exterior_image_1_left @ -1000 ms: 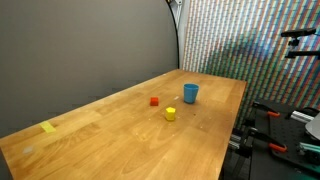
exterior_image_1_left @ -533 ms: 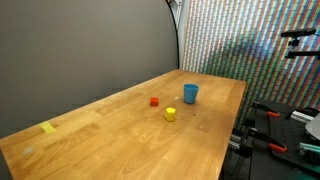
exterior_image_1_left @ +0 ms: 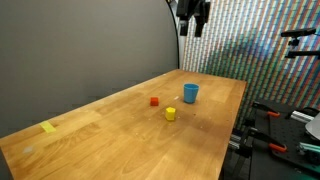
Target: Put the yellow block in the cup
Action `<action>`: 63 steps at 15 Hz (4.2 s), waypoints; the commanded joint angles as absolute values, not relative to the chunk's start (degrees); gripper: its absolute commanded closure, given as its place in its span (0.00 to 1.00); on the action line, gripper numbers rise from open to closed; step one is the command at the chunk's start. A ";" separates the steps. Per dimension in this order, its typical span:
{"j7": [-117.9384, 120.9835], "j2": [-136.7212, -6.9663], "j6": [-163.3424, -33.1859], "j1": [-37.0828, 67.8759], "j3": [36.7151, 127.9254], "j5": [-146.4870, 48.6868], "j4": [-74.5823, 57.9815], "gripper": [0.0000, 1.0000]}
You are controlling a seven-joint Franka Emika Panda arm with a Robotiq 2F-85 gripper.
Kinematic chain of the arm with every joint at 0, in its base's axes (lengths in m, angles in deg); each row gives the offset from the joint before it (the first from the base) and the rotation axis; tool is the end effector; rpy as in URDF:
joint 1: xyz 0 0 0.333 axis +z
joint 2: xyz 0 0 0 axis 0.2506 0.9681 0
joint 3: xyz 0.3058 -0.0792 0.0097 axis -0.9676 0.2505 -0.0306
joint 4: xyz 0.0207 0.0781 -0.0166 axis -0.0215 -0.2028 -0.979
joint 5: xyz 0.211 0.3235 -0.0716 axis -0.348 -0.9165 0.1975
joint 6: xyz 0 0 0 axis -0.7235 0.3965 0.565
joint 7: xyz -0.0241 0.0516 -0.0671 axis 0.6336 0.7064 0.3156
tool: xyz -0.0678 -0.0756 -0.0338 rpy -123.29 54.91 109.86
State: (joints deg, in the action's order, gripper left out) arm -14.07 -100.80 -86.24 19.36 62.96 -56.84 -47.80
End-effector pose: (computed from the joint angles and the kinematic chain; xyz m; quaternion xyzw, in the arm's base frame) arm 0.4494 0.1730 0.4365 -0.9994 0.0246 -0.0198 0.0163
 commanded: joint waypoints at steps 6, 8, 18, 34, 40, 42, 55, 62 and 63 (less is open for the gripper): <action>-37.41 -73.49 -99.54 24.32 66.72 -38.92 -40.07 0.00; -38.16 -69.42 -98.84 26.45 68.36 -39.87 -38.49 0.00; -36.58 -60.15 -99.93 33.25 70.81 -44.39 -35.50 0.00; -36.81 -56.19 -99.98 37.47 76.13 -38.88 -33.40 0.73; -43.52 -69.39 -102.57 38.18 79.39 -35.74 -39.43 0.77; -47.65 -74.59 -101.98 37.45 80.59 -32.20 -41.17 0.78; -54.69 -83.59 -87.54 22.95 78.66 -36.26 -46.96 0.79; -57.22 -81.36 -88.88 22.62 78.59 -33.00 -46.74 0.80; -57.01 -81.06 -88.67 22.60 78.56 -33.03 -46.55 0.80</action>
